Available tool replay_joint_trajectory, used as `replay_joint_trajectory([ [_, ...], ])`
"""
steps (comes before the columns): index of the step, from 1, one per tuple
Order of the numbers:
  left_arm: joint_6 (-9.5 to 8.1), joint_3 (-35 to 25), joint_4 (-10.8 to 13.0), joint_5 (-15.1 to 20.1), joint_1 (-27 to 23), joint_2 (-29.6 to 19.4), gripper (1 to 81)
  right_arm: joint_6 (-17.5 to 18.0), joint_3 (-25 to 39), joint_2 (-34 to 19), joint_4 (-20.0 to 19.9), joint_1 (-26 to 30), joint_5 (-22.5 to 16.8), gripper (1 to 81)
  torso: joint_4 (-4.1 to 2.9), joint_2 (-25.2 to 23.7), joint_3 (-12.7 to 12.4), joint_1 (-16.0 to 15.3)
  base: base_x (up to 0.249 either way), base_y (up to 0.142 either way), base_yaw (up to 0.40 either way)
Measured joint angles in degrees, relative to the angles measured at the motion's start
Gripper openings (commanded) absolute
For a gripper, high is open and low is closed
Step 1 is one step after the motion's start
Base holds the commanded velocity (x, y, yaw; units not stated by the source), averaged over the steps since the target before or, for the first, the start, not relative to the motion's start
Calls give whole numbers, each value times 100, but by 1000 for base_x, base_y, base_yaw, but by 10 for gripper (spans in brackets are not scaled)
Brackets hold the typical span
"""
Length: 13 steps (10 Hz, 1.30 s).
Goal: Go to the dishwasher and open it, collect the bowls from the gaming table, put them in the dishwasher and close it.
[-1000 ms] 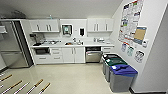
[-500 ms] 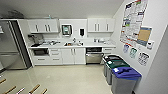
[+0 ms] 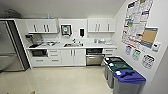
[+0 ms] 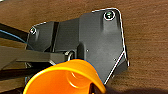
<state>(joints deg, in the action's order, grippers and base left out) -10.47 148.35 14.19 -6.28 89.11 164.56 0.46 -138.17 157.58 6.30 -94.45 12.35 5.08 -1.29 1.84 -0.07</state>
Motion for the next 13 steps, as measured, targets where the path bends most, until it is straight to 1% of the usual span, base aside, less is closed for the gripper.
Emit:
replay_joint_trajectory([
  [13,0,24,2,5,0,5,10,0,-32,6,0,0,2,10,0,0,0,0,190,-86,0],
])
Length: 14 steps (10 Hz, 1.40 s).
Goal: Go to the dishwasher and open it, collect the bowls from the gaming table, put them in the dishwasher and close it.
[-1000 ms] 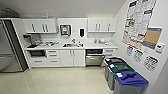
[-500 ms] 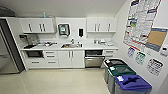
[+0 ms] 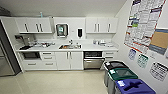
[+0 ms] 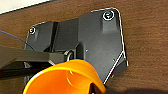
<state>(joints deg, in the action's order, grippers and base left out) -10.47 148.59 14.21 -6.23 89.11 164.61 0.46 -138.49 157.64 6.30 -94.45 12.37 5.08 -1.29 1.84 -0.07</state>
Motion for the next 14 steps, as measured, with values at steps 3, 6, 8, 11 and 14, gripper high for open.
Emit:
replay_joint_trajectory([
  [3,0,0,0,-2,-22,13,10,0,-5,-30,0,5,2,10,0,2,0,-2,173,0,0],
  [6,0,0,0,12,13,-2,10,0,0,9,0,24,5,10,0,2,0,0,172,0,0],
  [8,0,0,-2,-2,-6,-2,10,0,0,-2,0,16,0,10,0,0,0,0,169,0,0],
  [11,-2,0,-2,-21,-30,0,10,0,0,0,0,62,5,10,0,4,2,-2,136,0,0],
  [14,0,0,-2,4,9,-2,10,0,0,5,0,11,-2,10,0,4,2,0,119,0,0],
])
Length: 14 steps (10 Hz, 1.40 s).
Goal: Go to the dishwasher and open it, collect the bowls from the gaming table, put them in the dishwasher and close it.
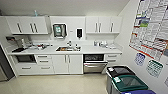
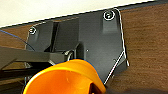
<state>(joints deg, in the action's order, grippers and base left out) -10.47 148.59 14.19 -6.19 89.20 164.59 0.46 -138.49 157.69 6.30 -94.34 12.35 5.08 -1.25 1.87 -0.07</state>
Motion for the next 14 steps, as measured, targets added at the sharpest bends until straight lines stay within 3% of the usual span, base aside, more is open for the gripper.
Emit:
replay_joint_trajectory([
  [14,-2,22,-5,13,-37,22,10,0,-18,102,17,30,-28,10,0,-2,0,8,142,0,0],
])
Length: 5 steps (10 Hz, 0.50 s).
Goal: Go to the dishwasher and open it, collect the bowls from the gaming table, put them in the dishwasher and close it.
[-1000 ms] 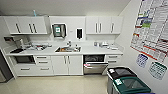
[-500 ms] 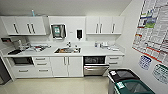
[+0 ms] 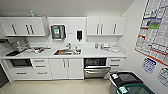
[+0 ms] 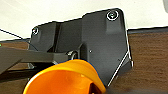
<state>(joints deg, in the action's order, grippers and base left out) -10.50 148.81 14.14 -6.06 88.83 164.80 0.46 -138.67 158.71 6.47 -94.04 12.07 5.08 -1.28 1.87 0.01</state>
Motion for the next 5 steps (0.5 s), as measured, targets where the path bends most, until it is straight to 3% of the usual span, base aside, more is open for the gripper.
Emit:
replay_joint_trajectory([
  [3,-9,17,-1,-2,-22,-26,10,2,-129,-177,-15,57,61,10,0,-2,0,2,146,0,0],
  [5,0,26,0,-16,-83,46,10,0,-6,50,22,66,50,10,0,5,2,-6,134,0,0],
])
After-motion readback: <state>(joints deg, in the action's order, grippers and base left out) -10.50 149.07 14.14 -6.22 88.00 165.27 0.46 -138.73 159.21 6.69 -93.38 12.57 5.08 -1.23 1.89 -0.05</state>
